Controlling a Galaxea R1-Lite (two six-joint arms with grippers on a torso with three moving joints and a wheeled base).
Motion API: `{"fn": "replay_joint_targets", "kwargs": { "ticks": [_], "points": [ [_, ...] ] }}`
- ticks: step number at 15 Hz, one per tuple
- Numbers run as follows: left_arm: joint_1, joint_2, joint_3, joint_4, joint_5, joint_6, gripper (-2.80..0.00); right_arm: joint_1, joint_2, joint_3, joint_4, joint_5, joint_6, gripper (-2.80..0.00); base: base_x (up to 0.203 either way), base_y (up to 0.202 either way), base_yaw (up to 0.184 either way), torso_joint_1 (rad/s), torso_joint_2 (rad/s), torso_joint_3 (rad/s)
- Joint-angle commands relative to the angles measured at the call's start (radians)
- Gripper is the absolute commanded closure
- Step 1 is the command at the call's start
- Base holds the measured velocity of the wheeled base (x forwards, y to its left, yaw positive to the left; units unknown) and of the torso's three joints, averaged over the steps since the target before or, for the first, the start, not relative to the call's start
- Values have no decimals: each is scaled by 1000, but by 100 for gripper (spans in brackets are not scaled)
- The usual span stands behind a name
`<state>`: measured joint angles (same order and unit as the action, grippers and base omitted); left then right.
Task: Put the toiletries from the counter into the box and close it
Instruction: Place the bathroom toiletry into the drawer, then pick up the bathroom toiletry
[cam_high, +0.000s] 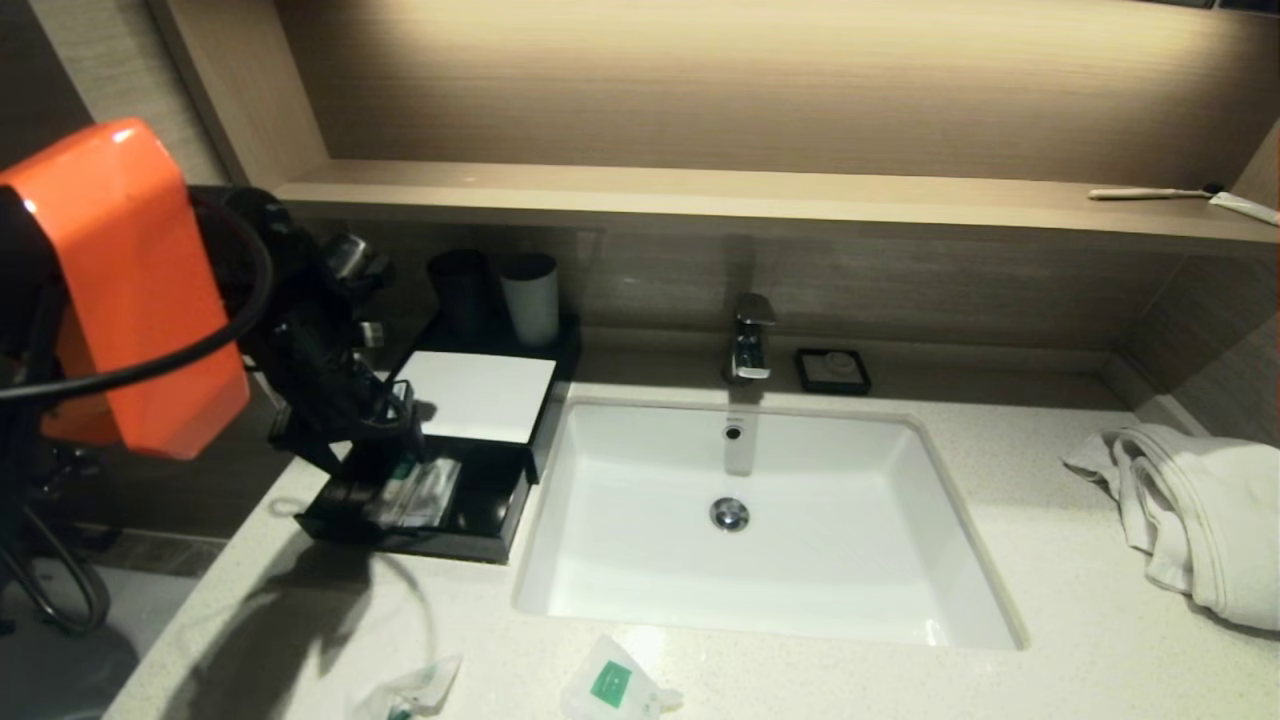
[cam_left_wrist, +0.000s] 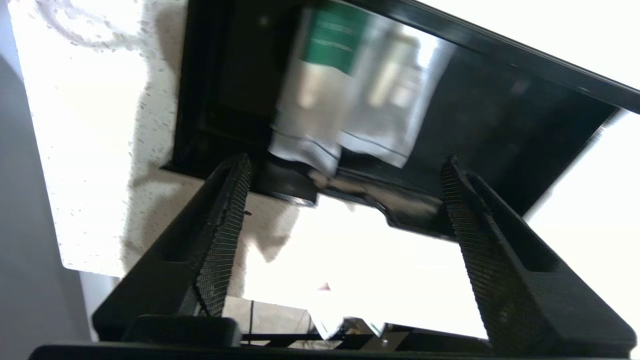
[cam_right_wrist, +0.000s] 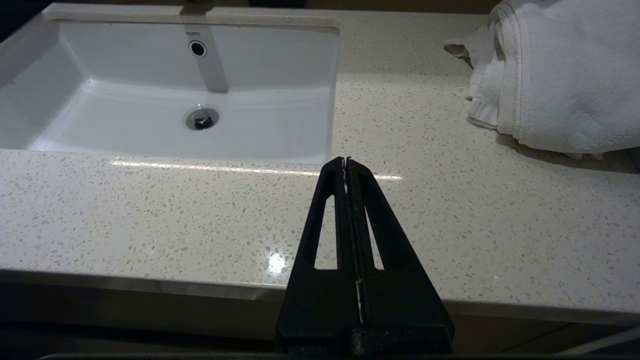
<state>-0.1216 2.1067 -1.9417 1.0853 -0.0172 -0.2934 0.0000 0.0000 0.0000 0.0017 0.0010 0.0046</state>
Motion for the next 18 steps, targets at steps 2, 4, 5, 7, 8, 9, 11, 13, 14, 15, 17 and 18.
{"fn": "replay_joint_targets", "kwargs": {
  "ticks": [2, 4, 5, 7, 8, 9, 11, 13, 14, 15, 17, 18],
  "points": [
    [-33, -111, 1, 13, 0, -8, -280, 0, 0, 0, 0, 1, 0, 0, 0, 0, 0, 0, 0, 0],
    [-66, -194, 13, 41, -4, -10, 0, 0, 0, 0, 0, 1, 0, 0, 0, 0, 0, 0, 0, 0],
    [-83, -232, 27, 71, -8, -8, 0, 0, 0, 0, 0, 1, 0, 0, 0, 0, 0, 0, 0, 0],
    [-113, -300, 119, 111, -26, -2, 0, 0, 0, 0, 0, 1, 0, 0, 0, 0, 0, 0, 0, 0],
    [-120, -327, 180, 113, -35, 3, 0, 0, 0, 0, 0, 1, 0, 0, 0, 0, 0, 0, 0, 0],
    [-128, -357, 242, 115, -42, 11, 0, 0, 0, 0, 0, 1, 0, 0, 0, 0, 0, 0, 0, 0],
    [-148, -420, 399, 106, -48, 45, 0, 0, 0, 0, 0, 1, 0, 0, 0, 0, 0, 0, 0, 0],
    [-180, -493, 576, 43, -51, 74, 0, 0, 0, 0, 0, 1, 0, 0, 0, 0, 0, 0, 0, 0],
    [-201, -524, 659, -6, -51, 84, 0, 0, 0, 0, 0, 1, 0, 0, 0, 0, 0, 0, 0, 0],
    [-220, -546, 726, -51, -51, 92, 0, 0, 0, 0, 0, 1, 0, 0, 0, 0, 0, 0, 0, 0],
    [-253, -563, 827, -124, -50, 122, 0, 0, 0, 0, 0, 1, 0, 0, 0, 0, 0, 0, 0, 0],
    [-270, -561, 848, -157, -52, 136, 0, 0, 0, 0, 0, 1, 0, 0, 0, 0, 0, 0, 0, 0]
  ]
}}
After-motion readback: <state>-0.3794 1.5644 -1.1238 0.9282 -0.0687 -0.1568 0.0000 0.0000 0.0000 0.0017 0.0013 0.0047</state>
